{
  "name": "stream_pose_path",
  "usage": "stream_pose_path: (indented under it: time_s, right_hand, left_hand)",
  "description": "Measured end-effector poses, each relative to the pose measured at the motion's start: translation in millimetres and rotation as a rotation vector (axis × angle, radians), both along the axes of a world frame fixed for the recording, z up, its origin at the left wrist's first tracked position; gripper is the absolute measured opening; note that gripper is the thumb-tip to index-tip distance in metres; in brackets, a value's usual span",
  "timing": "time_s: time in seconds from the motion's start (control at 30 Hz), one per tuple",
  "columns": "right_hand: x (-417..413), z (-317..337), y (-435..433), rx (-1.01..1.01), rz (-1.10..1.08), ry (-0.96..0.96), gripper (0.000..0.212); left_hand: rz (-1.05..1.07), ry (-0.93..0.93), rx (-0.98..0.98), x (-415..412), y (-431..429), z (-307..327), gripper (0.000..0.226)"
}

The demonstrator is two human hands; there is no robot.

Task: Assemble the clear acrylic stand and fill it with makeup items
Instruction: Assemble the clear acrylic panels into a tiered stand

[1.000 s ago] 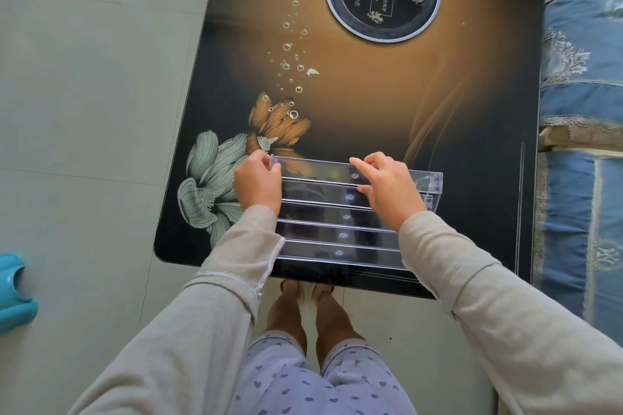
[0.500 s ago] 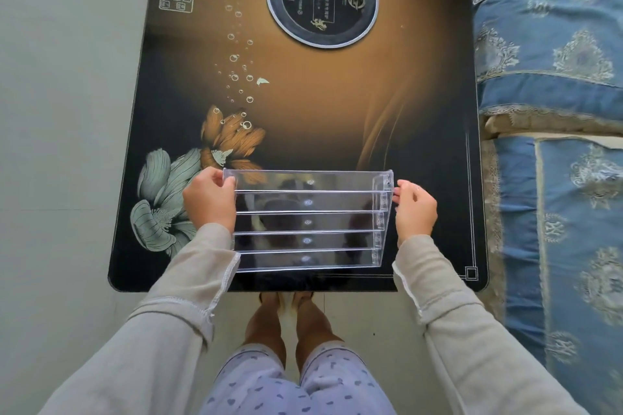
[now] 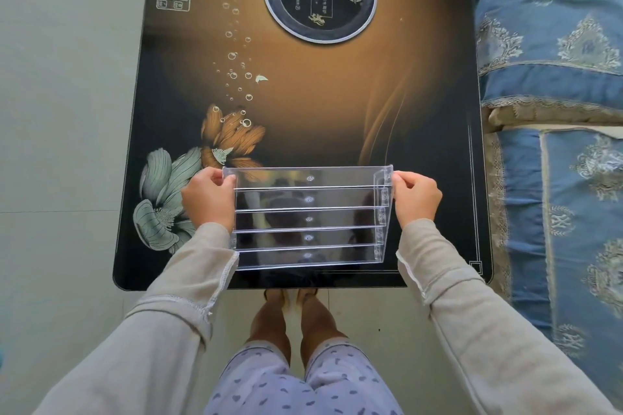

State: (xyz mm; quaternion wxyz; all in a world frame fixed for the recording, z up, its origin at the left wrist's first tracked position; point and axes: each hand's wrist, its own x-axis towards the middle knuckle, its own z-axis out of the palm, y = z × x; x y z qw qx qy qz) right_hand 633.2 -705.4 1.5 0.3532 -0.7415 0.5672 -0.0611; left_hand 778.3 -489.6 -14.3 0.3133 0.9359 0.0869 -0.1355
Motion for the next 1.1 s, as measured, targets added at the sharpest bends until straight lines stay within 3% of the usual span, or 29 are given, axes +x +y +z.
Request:
stream_pose_path:
  time_s: [0.37, 0.57, 0.8, 1.1]
  right_hand:
    - [4.0, 3.0, -9.8, 0.080, 0.057, 0.046, 0.022]
    - [11.0, 2.5, -12.9, 0.022, 0.151, 0.167, 0.018]
    - [10.9, 6.4, -11.6, 0.029, 0.133, 0.179, 0.016]
    - [5.2, 12.2, -9.8, 0.032, 0.147, 0.206, 0.017]
  left_hand:
    - [0.099, 0.057, -0.217, -6.8, 9.1, 4.4, 0.028]
    - [0.097, 0.112, -0.217, 2.3, 9.9, 3.8, 0.028]
    - [0.115, 0.152, -0.224, 3.0, 9.6, 4.5, 0.028]
    - [0.095, 0.290, -0.384, -1.3, 22.6, 10.4, 0.033]
